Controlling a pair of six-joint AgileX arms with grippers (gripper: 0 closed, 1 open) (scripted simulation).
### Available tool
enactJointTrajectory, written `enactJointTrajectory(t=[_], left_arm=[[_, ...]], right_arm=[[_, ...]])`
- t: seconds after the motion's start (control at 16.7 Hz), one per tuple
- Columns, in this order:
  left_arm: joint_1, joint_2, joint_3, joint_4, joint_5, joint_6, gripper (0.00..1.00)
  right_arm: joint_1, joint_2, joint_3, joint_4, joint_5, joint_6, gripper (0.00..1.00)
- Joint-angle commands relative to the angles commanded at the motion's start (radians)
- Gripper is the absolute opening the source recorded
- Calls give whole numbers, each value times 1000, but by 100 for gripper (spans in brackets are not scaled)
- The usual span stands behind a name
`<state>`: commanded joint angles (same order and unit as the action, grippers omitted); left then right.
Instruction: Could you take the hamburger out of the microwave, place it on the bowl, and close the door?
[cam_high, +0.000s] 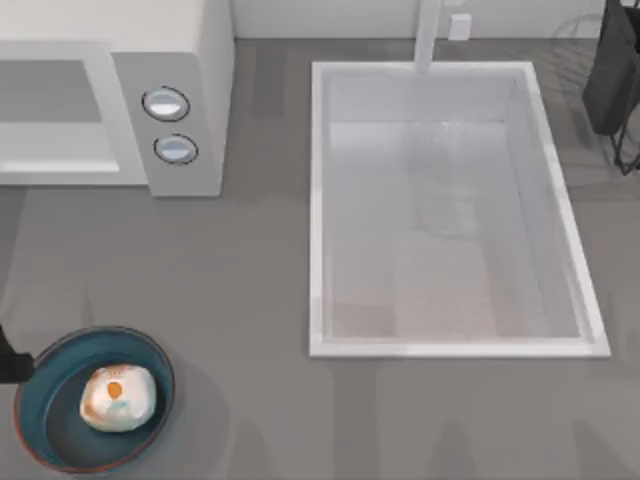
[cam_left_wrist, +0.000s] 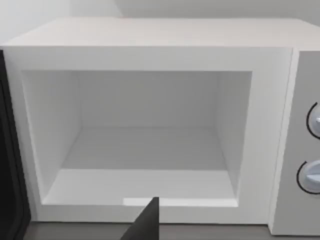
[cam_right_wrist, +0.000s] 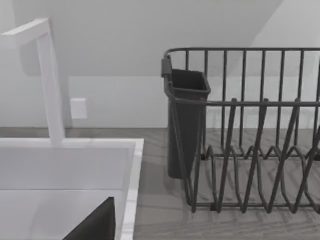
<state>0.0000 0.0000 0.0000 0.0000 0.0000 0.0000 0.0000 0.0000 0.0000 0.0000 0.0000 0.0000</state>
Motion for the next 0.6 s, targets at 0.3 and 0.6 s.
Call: enactJointTrajectory(t=[0.3, 0.6], left_arm=[[0, 0, 0, 0, 0, 0, 17], [0, 0, 0, 0, 0, 0, 0]], right_arm=[[0, 0, 0, 0, 0, 0, 100], [0, 0, 0, 0, 0, 0, 100]])
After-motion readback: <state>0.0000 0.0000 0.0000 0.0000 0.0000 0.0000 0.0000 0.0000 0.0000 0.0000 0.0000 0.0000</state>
